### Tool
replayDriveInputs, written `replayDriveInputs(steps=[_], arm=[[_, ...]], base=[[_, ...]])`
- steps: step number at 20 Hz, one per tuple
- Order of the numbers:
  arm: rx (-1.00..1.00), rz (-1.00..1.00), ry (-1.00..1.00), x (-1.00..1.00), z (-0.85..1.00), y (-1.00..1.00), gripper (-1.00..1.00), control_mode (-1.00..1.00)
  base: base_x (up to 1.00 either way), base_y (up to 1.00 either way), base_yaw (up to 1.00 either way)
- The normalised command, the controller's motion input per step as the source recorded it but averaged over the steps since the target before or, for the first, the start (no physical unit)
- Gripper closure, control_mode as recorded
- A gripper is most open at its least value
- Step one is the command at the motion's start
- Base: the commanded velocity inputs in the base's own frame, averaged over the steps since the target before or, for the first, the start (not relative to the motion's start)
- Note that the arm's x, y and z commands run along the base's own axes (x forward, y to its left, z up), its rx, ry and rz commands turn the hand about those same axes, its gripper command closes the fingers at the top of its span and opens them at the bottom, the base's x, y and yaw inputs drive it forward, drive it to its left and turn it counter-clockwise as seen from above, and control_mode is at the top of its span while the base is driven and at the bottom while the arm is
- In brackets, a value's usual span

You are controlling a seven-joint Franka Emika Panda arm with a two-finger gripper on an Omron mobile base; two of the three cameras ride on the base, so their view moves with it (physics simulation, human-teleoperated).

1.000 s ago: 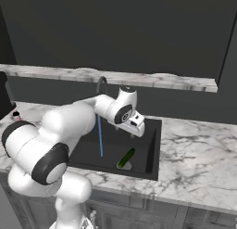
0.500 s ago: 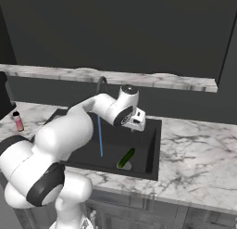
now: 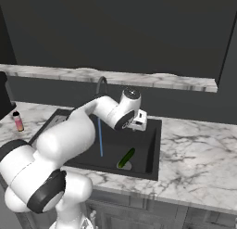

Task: Turn on the sink faucet. Then move the cucumber from the counter to the sink. Turn off the sink. Move the vegetable from the sink to the pot next to the stove. Finally move the pot to the rear left burner.

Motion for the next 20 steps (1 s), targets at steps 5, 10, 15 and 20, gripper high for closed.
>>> replayDriveInputs(steps=[5, 10, 15, 20], arm=[[0.0, 0.22, -0.22, 0.06, 0.0, -0.16, -1.0, -1.0], [0.0, 0.27, -0.18, 0.25, -0.1, -0.09, -1.0, -1.0], [0.0, 0.31, -0.17, 0.34, -0.01, -0.03, -1.0, -1.0], [0.0, 0.32, -0.13, 0.42, 0.0, 0.0, -1.0, -1.0]], base=[[0.0, 0.0, 0.0], [0.0, 0.0, 0.0], [0.0, 0.0, 0.0], [0.0, 0.0, 0.0]])
